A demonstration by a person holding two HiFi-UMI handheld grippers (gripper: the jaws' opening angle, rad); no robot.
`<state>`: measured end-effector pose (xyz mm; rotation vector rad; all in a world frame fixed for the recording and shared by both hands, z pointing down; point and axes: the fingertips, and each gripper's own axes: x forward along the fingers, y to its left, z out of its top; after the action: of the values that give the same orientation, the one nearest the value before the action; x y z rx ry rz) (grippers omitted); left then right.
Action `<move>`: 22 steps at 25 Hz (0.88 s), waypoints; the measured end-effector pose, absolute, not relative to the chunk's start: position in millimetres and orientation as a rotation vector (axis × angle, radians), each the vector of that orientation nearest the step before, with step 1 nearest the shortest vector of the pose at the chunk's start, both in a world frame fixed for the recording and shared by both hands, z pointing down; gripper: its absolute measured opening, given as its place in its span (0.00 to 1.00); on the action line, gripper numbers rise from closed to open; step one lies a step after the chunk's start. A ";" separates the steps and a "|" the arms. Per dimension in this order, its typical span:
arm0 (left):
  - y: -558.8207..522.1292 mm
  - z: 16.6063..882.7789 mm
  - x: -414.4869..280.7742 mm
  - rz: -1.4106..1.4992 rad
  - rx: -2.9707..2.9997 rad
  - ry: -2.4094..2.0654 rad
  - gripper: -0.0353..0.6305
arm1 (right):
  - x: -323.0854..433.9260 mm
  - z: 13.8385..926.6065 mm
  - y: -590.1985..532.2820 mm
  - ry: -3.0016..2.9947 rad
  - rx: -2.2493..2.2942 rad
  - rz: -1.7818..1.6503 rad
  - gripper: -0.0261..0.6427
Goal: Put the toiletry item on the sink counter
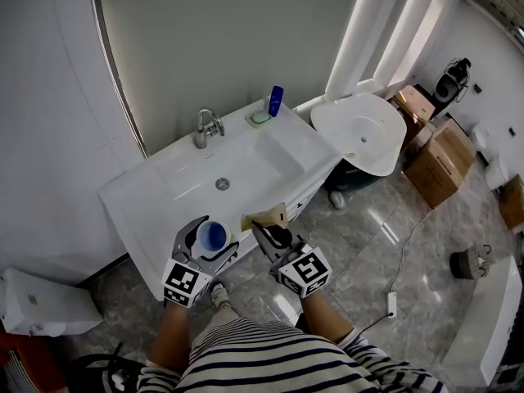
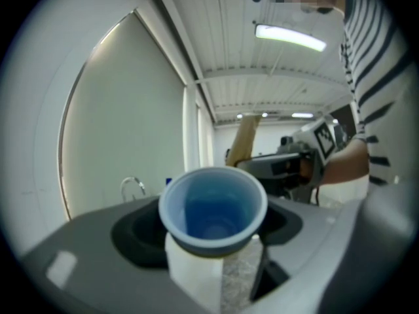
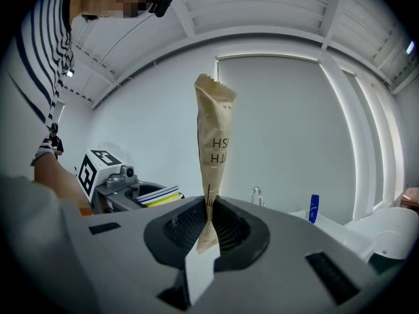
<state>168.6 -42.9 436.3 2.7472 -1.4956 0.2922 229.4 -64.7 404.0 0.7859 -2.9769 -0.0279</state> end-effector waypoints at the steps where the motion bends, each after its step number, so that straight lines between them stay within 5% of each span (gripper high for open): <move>1: -52.9 436.6 162.1 0.296 2.742 -1.500 0.62 | 222.1 404.0 -73.3 -2.979 0.777 -0.033 0.08; 22: -169.8 426.6 25.7 0.374 2.717 -1.598 0.62 | 88.6 396.3 -201.1 -3.014 0.738 -0.050 0.08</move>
<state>25.7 -169.8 426.6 2.7165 -1.5977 0.3741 88.6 -201.1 396.3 0.7381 -3.0137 -0.0505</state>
